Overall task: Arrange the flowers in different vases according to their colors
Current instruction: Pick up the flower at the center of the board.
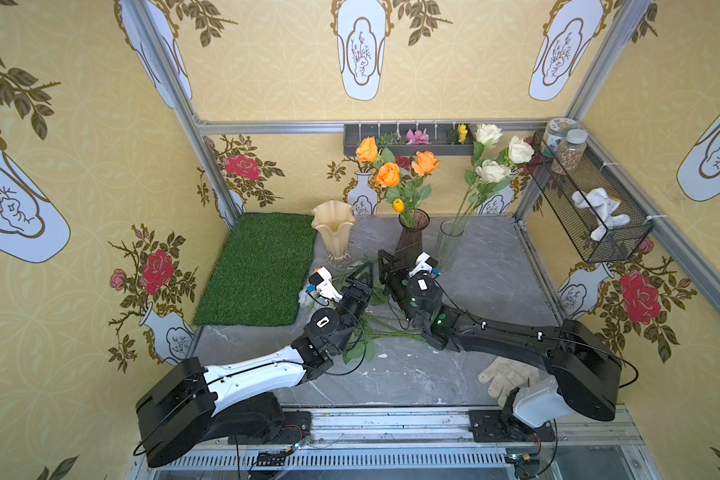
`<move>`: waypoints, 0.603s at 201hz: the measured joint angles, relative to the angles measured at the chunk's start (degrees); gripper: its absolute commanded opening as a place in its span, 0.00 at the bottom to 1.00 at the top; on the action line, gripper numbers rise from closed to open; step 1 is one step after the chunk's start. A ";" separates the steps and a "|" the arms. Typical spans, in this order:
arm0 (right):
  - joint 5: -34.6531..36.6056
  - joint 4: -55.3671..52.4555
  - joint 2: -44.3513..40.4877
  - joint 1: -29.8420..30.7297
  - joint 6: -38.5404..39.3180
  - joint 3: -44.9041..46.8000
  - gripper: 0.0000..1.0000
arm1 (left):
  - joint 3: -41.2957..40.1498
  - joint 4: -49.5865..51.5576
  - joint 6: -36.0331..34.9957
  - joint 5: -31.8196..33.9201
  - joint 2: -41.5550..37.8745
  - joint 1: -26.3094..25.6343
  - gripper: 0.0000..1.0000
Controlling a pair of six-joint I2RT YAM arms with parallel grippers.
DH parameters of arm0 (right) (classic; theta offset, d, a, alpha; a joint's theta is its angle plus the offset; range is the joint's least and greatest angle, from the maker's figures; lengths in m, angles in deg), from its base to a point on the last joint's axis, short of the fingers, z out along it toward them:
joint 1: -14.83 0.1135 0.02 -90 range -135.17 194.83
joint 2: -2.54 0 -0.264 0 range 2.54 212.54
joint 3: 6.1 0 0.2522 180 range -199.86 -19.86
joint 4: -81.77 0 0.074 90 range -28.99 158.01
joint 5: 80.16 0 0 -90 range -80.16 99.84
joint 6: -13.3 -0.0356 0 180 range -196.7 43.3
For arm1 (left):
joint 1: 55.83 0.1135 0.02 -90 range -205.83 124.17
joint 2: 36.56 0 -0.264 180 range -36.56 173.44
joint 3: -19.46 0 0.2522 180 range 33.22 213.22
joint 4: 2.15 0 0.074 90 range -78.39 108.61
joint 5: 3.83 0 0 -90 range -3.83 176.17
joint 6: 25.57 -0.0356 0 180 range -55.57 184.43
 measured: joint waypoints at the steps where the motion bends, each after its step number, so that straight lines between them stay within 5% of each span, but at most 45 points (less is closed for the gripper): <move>1: 0.00 0.00 0.00 0.00 0.04 0.00 0.00 | 0.02 0.00 0.00 0.00 0.00 0.04 0.71; 78: -0.76 1.20 0.13 1.33 0.59 -0.20 0.00 | 1.62 0.90 0.83 -1.95 -1.79 4.50 0.63; 121: -1.07 3.17 1.25 1.84 0.76 -0.31 0.00 | 2.40 3.04 1.68 -2.62 -1.92 5.64 0.45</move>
